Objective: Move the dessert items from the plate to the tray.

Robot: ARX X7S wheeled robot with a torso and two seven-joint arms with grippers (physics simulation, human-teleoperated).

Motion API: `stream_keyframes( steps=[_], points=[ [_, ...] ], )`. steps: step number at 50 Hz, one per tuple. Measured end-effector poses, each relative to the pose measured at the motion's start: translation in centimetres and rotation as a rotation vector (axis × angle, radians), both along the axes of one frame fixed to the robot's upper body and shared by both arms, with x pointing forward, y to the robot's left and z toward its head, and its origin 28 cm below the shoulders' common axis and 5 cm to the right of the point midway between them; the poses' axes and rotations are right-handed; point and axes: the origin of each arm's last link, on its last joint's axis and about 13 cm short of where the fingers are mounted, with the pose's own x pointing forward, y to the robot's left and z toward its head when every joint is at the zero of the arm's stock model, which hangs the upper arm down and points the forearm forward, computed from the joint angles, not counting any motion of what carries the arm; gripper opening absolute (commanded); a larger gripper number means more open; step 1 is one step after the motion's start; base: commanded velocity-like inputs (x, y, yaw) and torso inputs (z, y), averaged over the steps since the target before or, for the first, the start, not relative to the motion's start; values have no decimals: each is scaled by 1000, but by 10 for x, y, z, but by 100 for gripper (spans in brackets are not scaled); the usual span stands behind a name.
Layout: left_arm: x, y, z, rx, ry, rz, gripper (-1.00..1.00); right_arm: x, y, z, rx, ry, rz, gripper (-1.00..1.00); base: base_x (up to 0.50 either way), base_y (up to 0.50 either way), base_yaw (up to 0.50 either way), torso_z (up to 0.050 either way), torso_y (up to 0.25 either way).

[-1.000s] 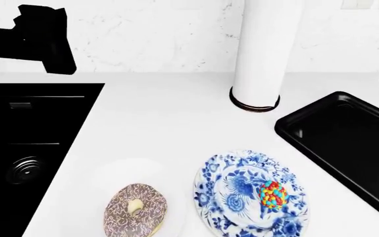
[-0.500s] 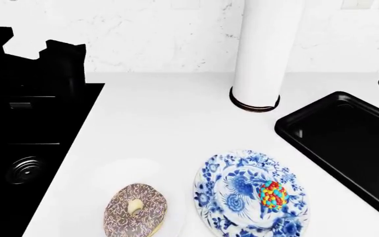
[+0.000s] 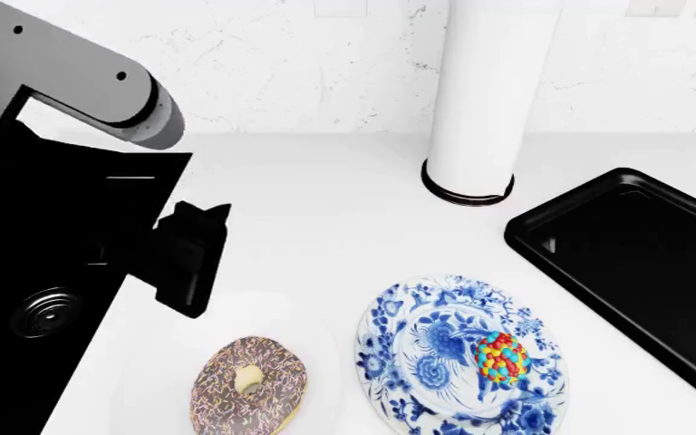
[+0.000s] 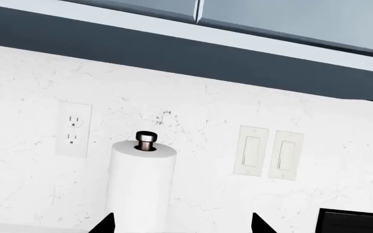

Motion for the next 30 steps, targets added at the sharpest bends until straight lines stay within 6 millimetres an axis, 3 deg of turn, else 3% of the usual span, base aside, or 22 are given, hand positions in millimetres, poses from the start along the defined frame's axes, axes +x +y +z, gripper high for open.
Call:
stream_keyframes(
  steps=[30],
  points=[
    [-20,-18,-18,84,267,-197,100,2,-3,-3,2,3,-18,100,0,0,0,0,0]
  ],
)
